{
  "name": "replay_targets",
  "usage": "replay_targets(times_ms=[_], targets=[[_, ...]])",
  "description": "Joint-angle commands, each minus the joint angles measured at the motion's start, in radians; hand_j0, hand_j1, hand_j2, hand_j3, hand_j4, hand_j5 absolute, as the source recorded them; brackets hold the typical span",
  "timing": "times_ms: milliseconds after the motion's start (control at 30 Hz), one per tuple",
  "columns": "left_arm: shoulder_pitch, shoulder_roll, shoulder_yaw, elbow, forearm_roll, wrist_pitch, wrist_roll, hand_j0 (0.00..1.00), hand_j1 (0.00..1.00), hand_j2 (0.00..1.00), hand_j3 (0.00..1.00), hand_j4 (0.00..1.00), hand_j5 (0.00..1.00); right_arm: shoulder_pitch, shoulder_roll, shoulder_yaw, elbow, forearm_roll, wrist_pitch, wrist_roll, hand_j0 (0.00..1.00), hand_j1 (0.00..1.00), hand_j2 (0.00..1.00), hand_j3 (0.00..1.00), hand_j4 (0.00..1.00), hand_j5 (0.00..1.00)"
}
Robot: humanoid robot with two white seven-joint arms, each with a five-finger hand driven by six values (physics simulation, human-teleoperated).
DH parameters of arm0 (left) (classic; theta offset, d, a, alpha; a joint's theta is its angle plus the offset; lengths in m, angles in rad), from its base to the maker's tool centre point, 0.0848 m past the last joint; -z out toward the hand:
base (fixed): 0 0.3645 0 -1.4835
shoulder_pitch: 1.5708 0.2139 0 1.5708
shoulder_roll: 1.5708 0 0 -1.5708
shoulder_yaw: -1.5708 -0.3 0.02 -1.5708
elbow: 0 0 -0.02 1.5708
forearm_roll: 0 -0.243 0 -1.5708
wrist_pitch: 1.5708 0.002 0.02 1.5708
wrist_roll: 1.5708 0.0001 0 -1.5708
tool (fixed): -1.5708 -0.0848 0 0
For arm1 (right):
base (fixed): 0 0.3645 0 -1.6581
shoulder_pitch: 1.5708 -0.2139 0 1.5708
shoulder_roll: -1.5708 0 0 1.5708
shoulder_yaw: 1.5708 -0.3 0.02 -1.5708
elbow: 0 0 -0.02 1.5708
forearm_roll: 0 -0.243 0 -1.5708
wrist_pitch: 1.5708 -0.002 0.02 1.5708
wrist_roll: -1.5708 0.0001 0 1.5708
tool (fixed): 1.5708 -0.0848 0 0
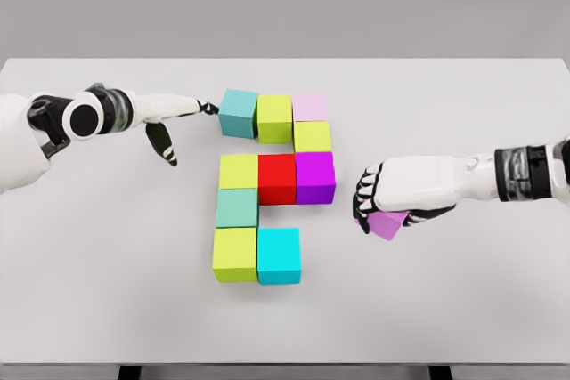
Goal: Assemble the squares on the desktop into the number 2
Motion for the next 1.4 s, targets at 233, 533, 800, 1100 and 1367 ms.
replay_targets(times_ms=[233,533,800,1100,1367], targets=[[0.0,0.016,0.001,-0.011,0.0,-0.016,0.003,1.0,1.0,1.0,1.0,1.0,1.0,-0.026,0.066,0.114,-0.001,-0.005,0.003,-0.001,0.49,0.49,0.49,0.49,0.49,0.49],[0.002,0.039,-0.002,-0.011,0.0,-0.084,0.003,1.0,1.0,1.0,1.0,1.0,1.0,-0.043,0.096,0.16,-0.003,-0.005,0.003,-0.001,0.49,0.49,0.49,0.49,0.49,0.49],[0.006,0.034,-0.005,-0.011,0.0,-0.09,0.004,1.0,1.0,1.0,1.0,1.0,1.0,-0.064,0.108,0.175,-0.003,-0.004,0.003,-0.001,0.74,0.74,0.74,0.74,0.74,0.74],[0.006,0.028,-0.005,-0.009,0.0,-0.121,0.004,1.0,1.0,1.0,1.0,1.0,1.0,-0.078,0.099,0.154,-0.001,-0.002,0.003,-0.001,1.0,1.0,1.0,1.0,1.0,1.0],[0.006,0.092,0.001,-0.001,0.006,-0.151,0.012,1.0,1.0,1.0,1.0,1.0,1.0,-0.058,0.039,0.031,0.0,-0.016,0.003,-0.001,1.0,1.0,1.0,1.0,1.0,1.0]])
